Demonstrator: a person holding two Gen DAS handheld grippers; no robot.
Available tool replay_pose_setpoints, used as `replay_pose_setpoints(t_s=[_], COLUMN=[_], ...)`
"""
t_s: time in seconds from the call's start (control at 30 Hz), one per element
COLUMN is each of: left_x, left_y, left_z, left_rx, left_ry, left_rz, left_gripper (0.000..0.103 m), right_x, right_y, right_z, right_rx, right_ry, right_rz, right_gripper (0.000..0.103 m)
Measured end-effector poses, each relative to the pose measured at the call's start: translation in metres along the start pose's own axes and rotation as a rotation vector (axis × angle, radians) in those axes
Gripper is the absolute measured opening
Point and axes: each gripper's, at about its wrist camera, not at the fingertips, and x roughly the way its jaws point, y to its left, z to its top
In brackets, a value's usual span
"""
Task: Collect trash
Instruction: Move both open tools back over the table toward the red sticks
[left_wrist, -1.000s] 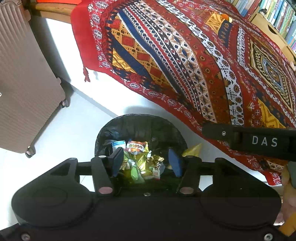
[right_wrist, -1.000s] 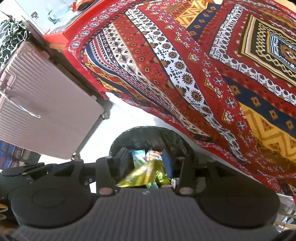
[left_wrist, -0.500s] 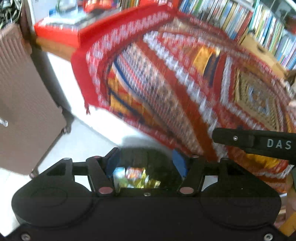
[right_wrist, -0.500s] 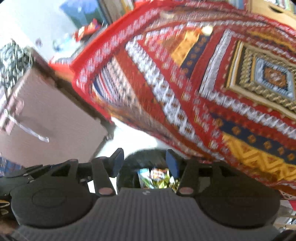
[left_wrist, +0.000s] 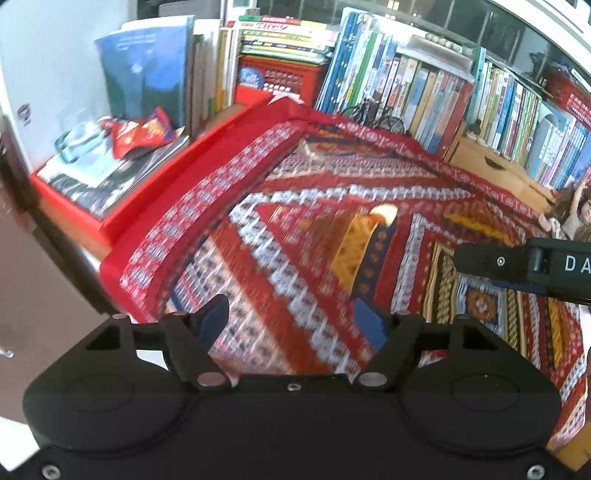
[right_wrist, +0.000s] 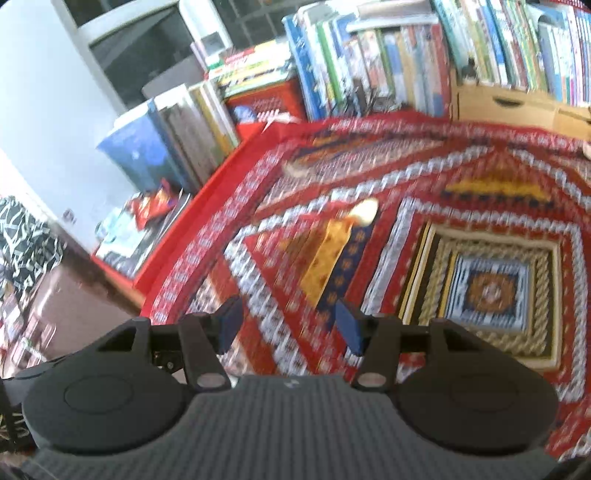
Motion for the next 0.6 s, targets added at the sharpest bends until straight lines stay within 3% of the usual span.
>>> replay_pose_setpoints(t_s=[0.37, 0.6], left_x=[0.075, 0.135], left_y=[-0.048, -0.057], left_z=[0.068, 0.101], left_rx=[-0.003, -0.054], left_ry=[0.025, 0.063], left_rz=[0.01, 0.013], left_gripper=[0.074, 0.069], right_x=[0.043, 0.089], right_y=[-0.053, -0.082], right_z=[0.073, 0.104], right_rx=[0.025, -0.009], right_ry=[-0.023, 0.025], right_rz=[-0.055, -0.106], right_gripper=[0.069, 0.069])
